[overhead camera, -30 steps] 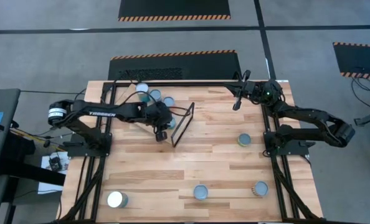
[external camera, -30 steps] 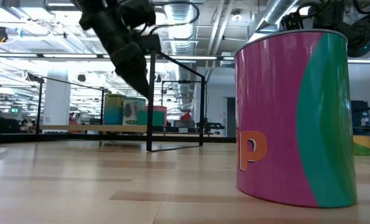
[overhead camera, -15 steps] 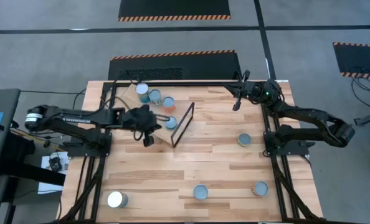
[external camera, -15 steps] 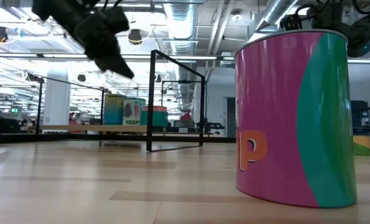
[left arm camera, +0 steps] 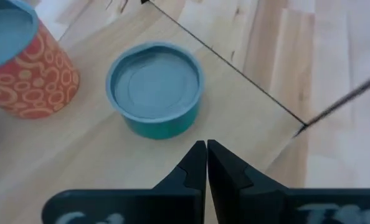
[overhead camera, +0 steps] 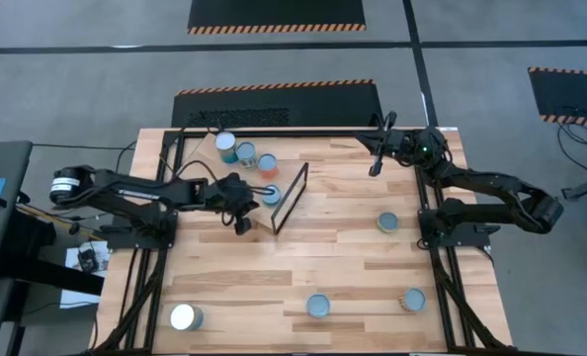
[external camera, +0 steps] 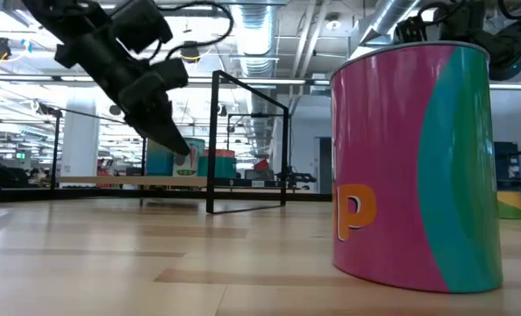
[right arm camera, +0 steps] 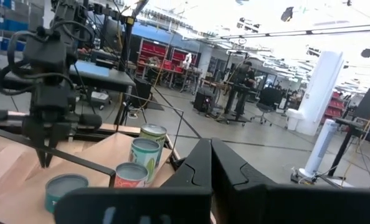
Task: Pick and place cans onto a shelf
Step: Put the small canned pickles on the shelf
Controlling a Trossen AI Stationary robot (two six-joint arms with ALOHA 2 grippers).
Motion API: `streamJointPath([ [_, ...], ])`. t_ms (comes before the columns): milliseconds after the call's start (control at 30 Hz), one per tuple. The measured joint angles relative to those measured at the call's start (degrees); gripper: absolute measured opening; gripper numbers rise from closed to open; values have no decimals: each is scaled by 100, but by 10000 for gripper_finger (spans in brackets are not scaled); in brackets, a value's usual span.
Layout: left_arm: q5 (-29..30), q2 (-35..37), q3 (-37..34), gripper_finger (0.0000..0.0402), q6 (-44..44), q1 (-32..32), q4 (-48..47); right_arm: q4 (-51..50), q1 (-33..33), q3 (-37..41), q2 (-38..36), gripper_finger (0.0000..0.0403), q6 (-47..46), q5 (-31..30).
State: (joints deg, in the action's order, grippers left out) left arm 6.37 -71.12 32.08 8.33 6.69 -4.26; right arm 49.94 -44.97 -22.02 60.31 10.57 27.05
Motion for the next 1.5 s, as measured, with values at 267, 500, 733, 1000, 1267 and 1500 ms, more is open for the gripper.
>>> streamJointPath([
  [267,-153,-607,9,0,-8,194,580,-17,-13,0,0,10,39,-11],
  [500,-149,-684,144,0,-145,395,591,-19,-13,0,9,10,39,-13],
  [733,-298,-787,418,0,-400,577,611,-22,-11,0,11,10,39,-11],
  [1000,-547,-878,783,0,-622,548,-69,-24,-16,0,32,10,42,-5],
  [1267,-256,-837,1470,0,-860,455,-831,11,-17,0,92,10,59,-7],
  [1500,-396,-890,1547,0,-731,451,-1545,-14,-17,0,92,10,55,-7],
])
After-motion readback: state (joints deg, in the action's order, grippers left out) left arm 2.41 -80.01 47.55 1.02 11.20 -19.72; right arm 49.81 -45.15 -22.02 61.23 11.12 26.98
